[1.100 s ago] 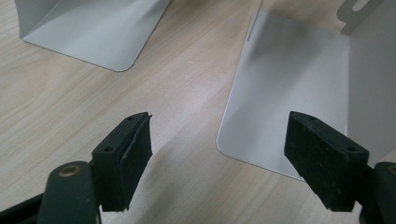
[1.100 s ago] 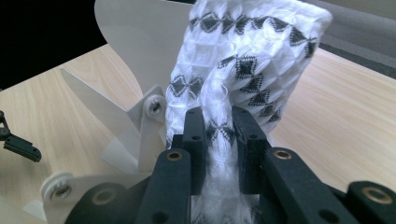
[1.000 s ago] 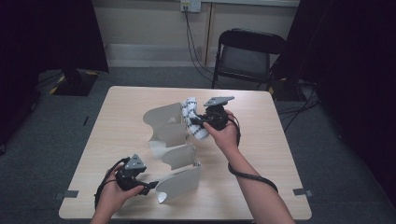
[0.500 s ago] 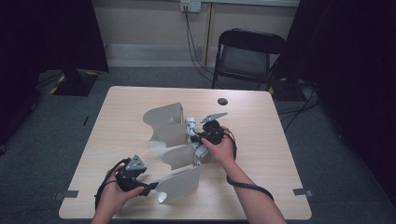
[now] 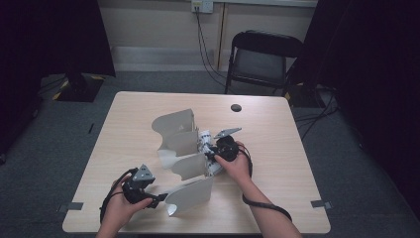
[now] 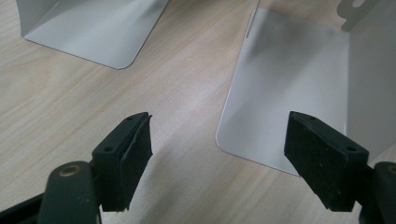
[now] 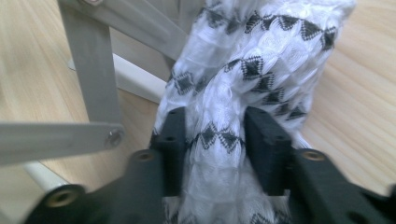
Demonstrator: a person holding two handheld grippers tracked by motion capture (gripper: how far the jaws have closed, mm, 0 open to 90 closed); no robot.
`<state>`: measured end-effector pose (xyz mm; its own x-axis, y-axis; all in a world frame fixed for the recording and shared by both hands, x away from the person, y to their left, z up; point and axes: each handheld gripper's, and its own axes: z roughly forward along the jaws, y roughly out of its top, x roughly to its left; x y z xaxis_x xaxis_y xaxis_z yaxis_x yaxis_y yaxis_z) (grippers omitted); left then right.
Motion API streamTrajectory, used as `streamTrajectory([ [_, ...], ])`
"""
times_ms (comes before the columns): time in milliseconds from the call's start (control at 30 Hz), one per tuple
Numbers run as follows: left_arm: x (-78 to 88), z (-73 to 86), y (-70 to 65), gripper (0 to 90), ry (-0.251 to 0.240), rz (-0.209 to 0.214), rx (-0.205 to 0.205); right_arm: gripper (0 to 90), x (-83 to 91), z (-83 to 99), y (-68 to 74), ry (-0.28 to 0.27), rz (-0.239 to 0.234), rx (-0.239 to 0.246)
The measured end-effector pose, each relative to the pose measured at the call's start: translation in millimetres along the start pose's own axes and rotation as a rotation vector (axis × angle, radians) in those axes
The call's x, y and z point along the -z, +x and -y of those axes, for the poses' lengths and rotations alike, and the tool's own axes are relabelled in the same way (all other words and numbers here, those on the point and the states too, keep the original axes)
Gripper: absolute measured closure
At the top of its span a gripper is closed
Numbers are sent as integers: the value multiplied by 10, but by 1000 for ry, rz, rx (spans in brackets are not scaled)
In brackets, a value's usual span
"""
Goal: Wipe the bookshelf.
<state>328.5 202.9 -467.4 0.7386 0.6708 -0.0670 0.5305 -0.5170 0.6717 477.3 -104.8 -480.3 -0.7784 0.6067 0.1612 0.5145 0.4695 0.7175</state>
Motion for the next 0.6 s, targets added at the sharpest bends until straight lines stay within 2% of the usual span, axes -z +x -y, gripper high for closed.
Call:
streamTrajectory([
  [100,10,1,-5,231,0,-2,1,502,89,32,12,-11,14,13],
  [133,13,1,-6,231,1,-4,-1,460,127,41,30,-8,31,24],
  [200,16,2,-14,232,-2,-6,3,412,184,72,59,-24,37,16],
  [333,35,4,-11,231,-2,-10,-4,384,229,186,159,-4,51,55],
  [367,33,6,-18,231,-6,-8,7,389,221,218,174,5,66,62],
  [433,43,9,-16,232,-3,-8,4,440,196,264,189,25,94,86],
  [467,44,11,-17,231,-4,-8,4,493,180,286,191,24,115,98],
  [500,47,12,-15,232,-4,-10,0,546,172,296,184,22,113,96],
  [567,54,14,-13,232,-5,-9,0,694,164,299,153,13,98,56],
  [600,55,14,-13,232,-6,-8,2,736,167,283,119,14,97,36],
])
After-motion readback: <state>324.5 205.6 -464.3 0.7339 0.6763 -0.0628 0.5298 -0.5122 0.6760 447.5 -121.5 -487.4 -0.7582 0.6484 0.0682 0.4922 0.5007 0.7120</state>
